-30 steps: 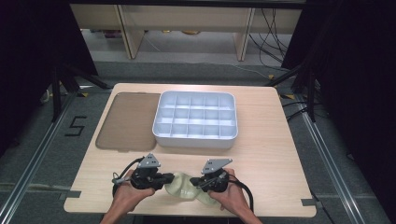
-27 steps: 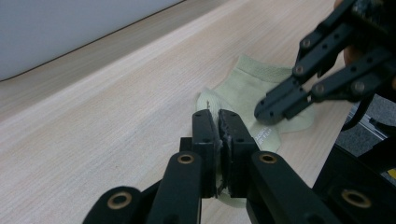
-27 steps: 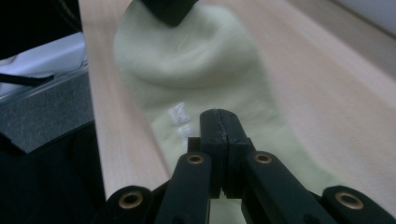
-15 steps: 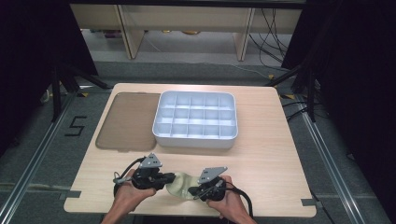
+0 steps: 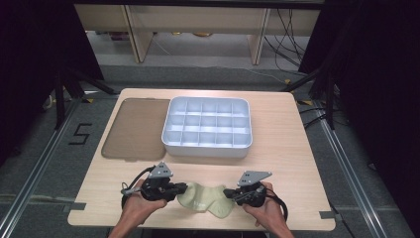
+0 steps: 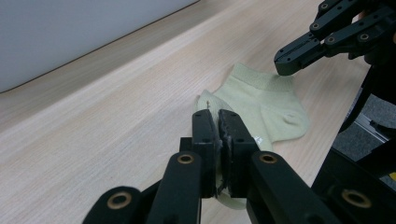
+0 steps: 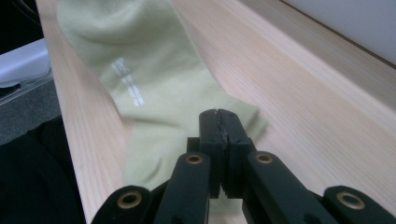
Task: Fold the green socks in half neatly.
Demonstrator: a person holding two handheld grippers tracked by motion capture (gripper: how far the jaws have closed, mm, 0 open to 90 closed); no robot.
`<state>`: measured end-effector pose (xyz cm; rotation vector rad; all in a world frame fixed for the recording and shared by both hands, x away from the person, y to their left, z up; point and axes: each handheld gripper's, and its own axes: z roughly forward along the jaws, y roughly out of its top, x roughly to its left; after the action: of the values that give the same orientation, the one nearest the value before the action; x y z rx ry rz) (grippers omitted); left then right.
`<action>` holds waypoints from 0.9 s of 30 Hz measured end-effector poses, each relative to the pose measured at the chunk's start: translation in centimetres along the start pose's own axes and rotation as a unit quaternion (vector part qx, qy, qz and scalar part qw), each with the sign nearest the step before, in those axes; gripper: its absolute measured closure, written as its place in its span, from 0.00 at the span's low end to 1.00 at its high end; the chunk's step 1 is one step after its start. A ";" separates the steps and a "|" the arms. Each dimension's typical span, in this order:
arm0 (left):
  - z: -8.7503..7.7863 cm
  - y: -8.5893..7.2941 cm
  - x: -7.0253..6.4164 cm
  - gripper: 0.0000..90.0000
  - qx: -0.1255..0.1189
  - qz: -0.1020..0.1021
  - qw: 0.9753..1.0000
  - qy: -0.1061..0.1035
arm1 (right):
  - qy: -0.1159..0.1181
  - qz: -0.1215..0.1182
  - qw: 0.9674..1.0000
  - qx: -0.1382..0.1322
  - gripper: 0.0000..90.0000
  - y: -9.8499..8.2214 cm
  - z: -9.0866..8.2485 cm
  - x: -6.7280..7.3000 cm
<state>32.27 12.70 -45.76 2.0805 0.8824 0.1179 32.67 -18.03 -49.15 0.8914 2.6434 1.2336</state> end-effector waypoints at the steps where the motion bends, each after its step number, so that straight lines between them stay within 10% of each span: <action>1: 0.1 0.2 -0.1 0.95 -0.002 0.006 1.000 -0.003 | -0.004 -0.013 1.000 0.001 0.99 -0.3 -0.3 -0.5; 27: 6.2 3.0 -3.8 0.95 0.014 0.023 0.998 -0.050 | 0.010 0.003 0.999 0.032 1.00 -1.7 0.3 -1.6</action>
<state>33.44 5.00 -46.65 2.1144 0.7805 0.0252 33.33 -19.56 -50.88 0.9006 2.7121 1.1708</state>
